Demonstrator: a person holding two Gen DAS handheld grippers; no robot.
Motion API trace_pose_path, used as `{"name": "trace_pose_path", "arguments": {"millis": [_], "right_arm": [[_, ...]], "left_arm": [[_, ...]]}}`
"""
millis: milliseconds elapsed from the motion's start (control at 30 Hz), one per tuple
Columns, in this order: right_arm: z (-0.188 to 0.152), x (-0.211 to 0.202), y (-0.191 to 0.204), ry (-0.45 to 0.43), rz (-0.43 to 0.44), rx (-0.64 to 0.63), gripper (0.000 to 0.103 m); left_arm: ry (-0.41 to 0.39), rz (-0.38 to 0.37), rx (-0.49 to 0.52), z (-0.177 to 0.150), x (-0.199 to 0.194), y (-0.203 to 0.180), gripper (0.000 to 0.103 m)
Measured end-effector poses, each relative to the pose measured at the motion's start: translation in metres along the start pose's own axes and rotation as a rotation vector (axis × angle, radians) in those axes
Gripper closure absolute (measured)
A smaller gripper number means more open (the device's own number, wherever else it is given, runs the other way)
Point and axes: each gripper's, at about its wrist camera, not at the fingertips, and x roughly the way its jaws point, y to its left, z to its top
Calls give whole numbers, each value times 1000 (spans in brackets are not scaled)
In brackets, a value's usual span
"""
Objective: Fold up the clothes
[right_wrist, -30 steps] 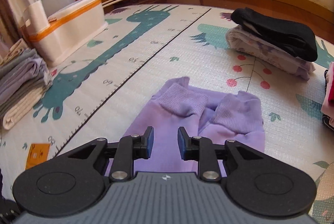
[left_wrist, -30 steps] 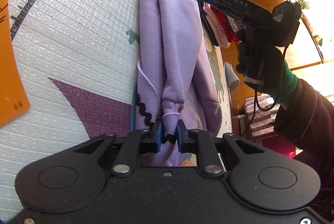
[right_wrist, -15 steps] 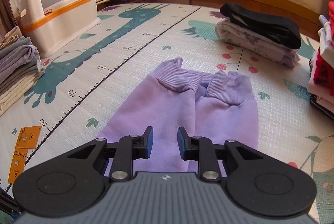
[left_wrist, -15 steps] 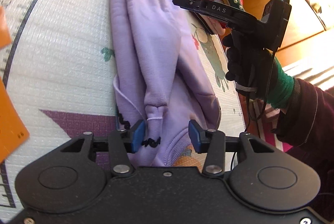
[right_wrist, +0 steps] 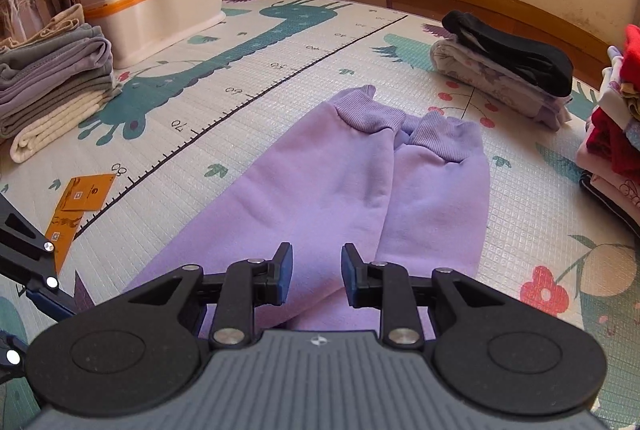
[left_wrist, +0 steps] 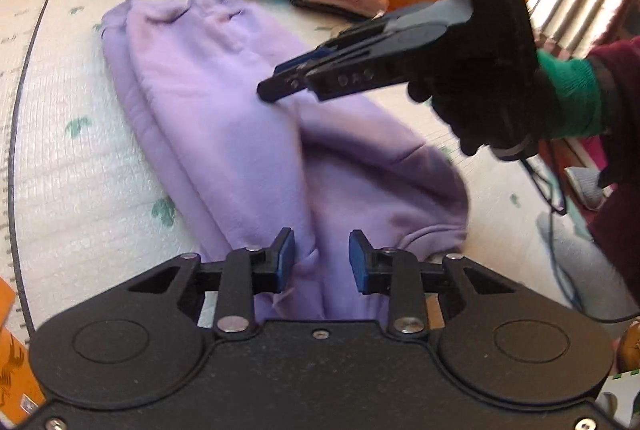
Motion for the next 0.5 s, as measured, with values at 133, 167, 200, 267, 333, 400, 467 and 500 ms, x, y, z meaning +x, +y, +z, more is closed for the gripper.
{"name": "trace_pose_path", "arguments": {"millis": [133, 167, 200, 267, 333, 400, 467, 500], "right_arm": [[0, 21, 5, 51, 1, -47, 73], [0, 26, 7, 64, 2, -58, 72], [1, 31, 8, 76, 2, -70, 71], [3, 35, 11, 90, 0, -87, 71], [7, 31, 8, 82, 2, -66, 71], [9, 18, 4, 44, -6, -40, 71], [11, 5, 3, 6, -15, -30, 71], [12, -2, 3, -12, -19, -27, 71]], "left_arm": [[-34, 9, -70, -2, 0, 9, 85], [-37, 11, -80, -2, 1, 11, 85], [-38, 5, -87, -2, 1, 12, 85], [-18, -16, -94, 4, -4, 12, 85], [-42, -21, -96, 18, -15, 16, 85], [-87, -12, -100, 36, -26, 26, 83], [-124, 13, -117, 61, -26, 48, 76], [-142, 26, -125, 74, -26, 59, 73]]}}
